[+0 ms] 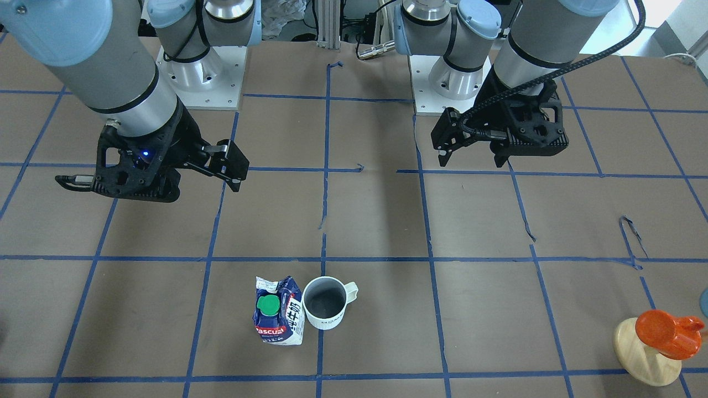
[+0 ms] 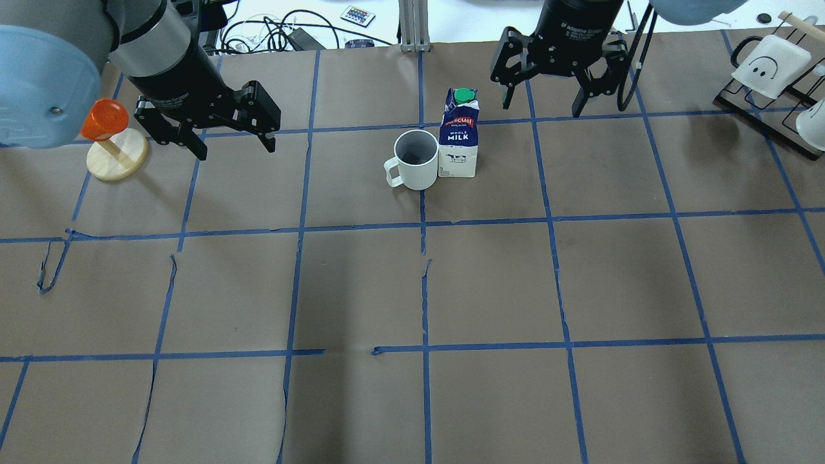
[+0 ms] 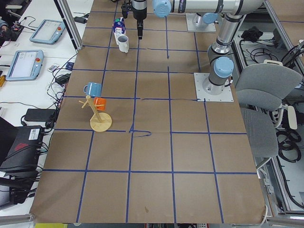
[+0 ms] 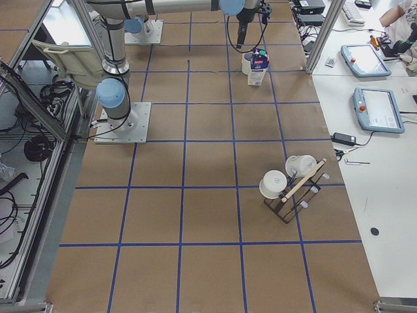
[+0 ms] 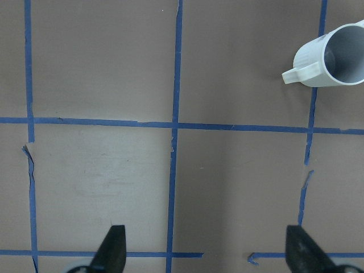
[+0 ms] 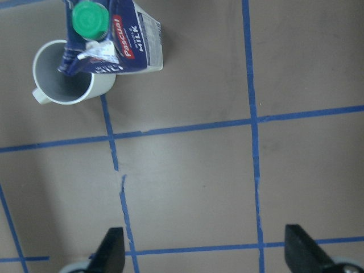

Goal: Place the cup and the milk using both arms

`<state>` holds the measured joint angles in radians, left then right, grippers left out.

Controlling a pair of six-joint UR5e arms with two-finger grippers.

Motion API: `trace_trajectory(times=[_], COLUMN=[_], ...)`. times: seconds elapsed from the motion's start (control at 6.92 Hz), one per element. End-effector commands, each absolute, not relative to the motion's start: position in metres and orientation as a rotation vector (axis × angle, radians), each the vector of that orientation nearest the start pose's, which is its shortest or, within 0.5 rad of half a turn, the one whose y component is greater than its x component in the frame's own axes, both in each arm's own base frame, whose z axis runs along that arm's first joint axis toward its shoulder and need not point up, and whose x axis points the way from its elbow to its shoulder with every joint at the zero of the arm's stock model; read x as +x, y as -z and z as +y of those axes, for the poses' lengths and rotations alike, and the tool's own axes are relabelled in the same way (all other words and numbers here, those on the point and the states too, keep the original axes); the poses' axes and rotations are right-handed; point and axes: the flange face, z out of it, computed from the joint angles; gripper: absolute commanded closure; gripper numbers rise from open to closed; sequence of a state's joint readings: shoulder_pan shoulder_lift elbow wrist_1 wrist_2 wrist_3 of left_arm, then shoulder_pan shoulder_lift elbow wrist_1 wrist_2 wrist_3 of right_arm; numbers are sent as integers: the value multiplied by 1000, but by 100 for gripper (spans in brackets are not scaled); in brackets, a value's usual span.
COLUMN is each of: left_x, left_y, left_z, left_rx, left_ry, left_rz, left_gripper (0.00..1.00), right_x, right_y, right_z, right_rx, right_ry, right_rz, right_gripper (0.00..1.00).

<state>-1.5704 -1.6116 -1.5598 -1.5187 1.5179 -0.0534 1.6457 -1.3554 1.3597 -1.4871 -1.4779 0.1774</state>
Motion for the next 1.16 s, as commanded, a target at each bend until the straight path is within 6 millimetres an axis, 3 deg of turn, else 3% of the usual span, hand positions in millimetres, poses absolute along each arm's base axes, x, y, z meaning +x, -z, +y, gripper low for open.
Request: trace_trajectory(times=[0.0,0.29,1.01], left_x=[-138,-138,-137], left_y=[-479,-479,-479], left_z=[-512,-512,-512], left_rx=[-87,-87,-90], left_ry=[35,35,35], left_rz=[3193,3193,3193], left_gripper=[0,0,0], right_x=[178,171,156], right_y=[-449,-467,-477], right_z=[-528,-525,-523], right_rx=[116,103,95], right_ry=[-206,-151,-132], right_rz=[3107,3109,3109], right_gripper=[0,0,0])
